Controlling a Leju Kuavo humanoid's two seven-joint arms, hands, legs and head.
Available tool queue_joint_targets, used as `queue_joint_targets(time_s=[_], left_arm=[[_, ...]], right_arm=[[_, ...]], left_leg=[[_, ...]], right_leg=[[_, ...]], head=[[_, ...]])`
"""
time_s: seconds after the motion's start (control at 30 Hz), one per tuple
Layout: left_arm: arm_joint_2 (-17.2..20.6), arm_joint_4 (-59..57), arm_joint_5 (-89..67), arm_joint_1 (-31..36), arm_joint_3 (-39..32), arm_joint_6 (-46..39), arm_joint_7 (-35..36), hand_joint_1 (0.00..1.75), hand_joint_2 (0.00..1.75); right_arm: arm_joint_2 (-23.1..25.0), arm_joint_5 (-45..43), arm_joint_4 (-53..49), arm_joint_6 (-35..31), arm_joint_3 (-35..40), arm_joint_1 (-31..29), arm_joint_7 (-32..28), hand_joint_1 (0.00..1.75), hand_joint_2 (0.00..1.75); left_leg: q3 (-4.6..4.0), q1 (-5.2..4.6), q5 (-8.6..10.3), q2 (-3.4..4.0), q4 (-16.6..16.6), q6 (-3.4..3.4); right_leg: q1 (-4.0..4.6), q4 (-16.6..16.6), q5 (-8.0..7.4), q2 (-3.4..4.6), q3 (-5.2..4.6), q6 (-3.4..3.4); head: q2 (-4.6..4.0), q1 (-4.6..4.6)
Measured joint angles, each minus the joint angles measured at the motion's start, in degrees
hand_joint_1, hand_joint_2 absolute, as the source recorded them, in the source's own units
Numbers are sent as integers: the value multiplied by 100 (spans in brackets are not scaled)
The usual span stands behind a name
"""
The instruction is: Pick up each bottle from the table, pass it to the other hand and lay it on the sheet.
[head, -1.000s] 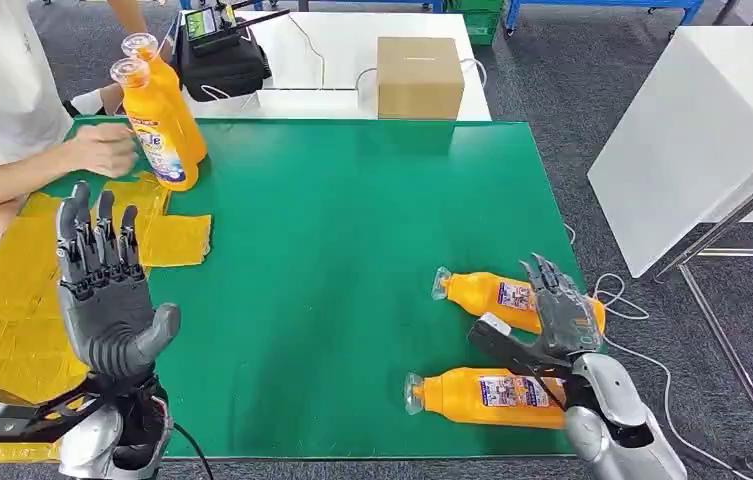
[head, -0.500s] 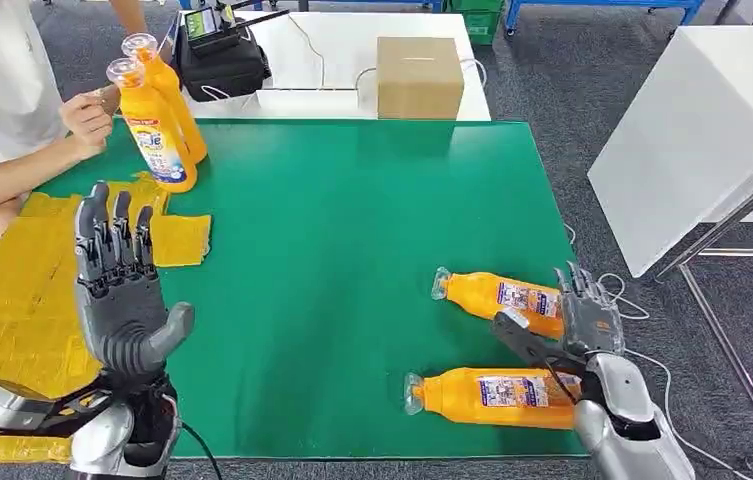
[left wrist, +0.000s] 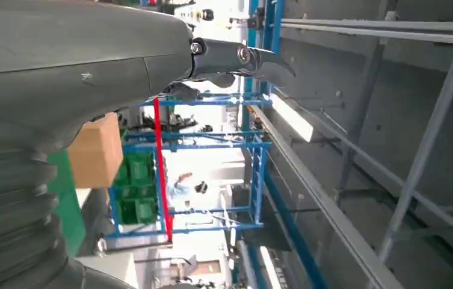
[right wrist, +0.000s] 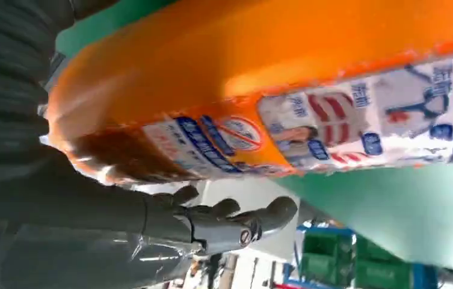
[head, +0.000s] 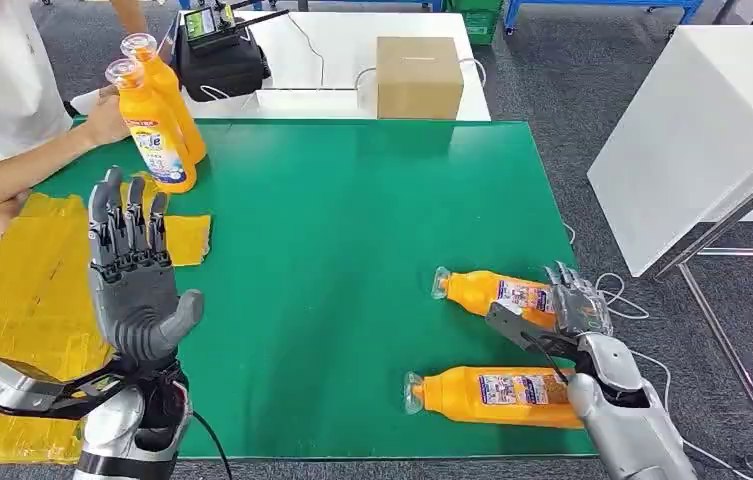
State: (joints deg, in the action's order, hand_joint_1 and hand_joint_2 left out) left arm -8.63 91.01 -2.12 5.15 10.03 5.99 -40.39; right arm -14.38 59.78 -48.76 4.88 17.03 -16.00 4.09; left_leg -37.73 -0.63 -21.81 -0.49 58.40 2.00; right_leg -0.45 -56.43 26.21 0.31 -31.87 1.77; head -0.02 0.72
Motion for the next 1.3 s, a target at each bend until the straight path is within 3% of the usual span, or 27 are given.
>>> queue_joint_targets(time_s=[0.1, 0.13, 0.17, 0.2, 0.23, 0.37, 0.67, 0.87, 1.03, 1.17, 1.3], left_arm=[[-2, -42, 42, 39, 24, 15, 0, 0, 175], [-2, -52, 59, 49, 28, 20, 0, 0, 175], [-2, -72, 101, 77, 46, 18, 0, 0, 175], [-2, -87, 103, 115, 77, -5, 0, 0, 175], [0, -101, 103, 157, 118, -48, 0, 0, 175], [0, -177, 111, 337, 317, -190, 0, 0, 175], [18, -221, 197, 372, 444, -302, 2, 0, 175], [42, -223, 166, 352, 441, -308, 0, 0, 175], [44, -159, -73, 186, 426, -326, 0, 0, 175], [81, -127, -637, 117, 478, -363, 273, 0, 175], [177, -201, -1071, 191, 721, -385, 558, 0, 175]], right_arm=[[2, -33, 210, 131, 37, -141, -92, 3, 175], [-2, -74, 277, 227, 54, -182, -157, 61, 175], [-19, -129, 353, 366, 85, -246, -264, 161, 175], [-66, -171, 433, 516, 140, -315, -370, 175, 175], [-127, -181, 527, 674, 219, -381, -494, 175, 175], [-416, -164, 820, 898, 689, -568, -826, 175, 175], [-415, -372, 1075, 288, 1016, -717, -583, 175, 175], [-330, -450, 1086, 12, 1025, -713, -454, 175, 175], [33, -1238, 637, -1079, 664, -452, -416, 175, 175], [557, -2442, -538, -2067, -150, -74, -1170, 175, 175], [1039, -3202, -1415, -2315, -731, 163, -1766, 175, 175]], left_leg=[[4, 0, 0, 0, 0, 0], [5, 1, 0, 1, 0, 0], [9, 1, 0, 3, 0, 0], [16, 2, -1, 5, 0, 0], [27, 2, -4, 5, 0, 1], [63, 3, -21, 4, -1, 8], [65, -1, -8, 6, -1, 24], [62, -1, -1, 15, 0, 27], [44, 0, 1, 3, 0, 26], [35, 6, 5, -12, 0, 28], [17, 6, 4, -10, -1, 27]], right_leg=[[0, 0, 0, 1, 1, 0], [0, 1, 0, 1, 0, 0], [0, 1, 0, 1, -1, 0], [0, 2, 0, 1, -3, 0], [0, 5, 1, 1, -37, 0], [1, 16, 7, 1, 2, -2], [-1, 16, -7, 1, 10, 11], [1, 14, -14, 2, 69, 18], [4, 12, -14, 1, 56, 18], [5, 11, -8, -13, 45, 16], [4, 11, -6, -13, 27, 14]], head=[[0, 0], [0, 0], [0, 0], [0, -2], [0, 0], [0, 0], [0, -2], [0, -4], [0, -2], [0, -2], [0, 0]])
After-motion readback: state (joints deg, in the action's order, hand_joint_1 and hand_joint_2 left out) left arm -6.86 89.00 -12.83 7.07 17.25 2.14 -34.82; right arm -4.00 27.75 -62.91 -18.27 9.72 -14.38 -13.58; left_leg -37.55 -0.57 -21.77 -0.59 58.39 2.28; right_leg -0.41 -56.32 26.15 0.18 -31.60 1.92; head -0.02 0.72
